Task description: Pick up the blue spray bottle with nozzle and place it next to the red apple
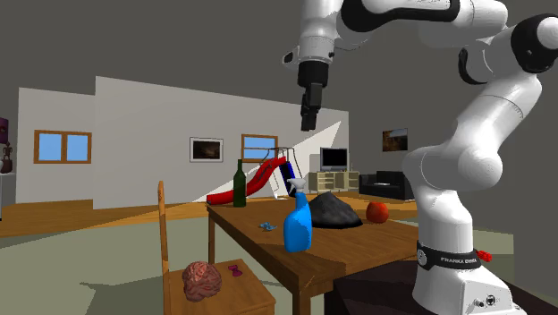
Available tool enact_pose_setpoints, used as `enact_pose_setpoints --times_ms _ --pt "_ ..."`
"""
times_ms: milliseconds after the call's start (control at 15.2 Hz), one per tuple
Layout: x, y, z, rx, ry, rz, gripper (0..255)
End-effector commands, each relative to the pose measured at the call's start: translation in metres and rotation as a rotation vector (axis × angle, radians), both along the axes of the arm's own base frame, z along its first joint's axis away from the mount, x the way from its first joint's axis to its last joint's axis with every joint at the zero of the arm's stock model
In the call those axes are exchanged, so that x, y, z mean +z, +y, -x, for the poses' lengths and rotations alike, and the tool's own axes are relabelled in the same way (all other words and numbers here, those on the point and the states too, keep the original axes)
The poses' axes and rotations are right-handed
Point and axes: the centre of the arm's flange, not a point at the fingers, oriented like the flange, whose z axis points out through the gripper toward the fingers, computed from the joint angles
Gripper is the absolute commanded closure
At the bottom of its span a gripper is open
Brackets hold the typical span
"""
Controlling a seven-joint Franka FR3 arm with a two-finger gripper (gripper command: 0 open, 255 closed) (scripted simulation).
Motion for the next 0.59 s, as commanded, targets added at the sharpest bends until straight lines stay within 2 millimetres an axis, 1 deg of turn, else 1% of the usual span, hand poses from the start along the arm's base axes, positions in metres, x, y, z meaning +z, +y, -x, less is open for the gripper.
enact_pose_setpoints --times_ms 0,528 --pt "0.0 0.0 0.0 0.0 0.0 0.0 0" --pt "-0.079 -0.065 -0.048 0.148 0.197 0.016 0"
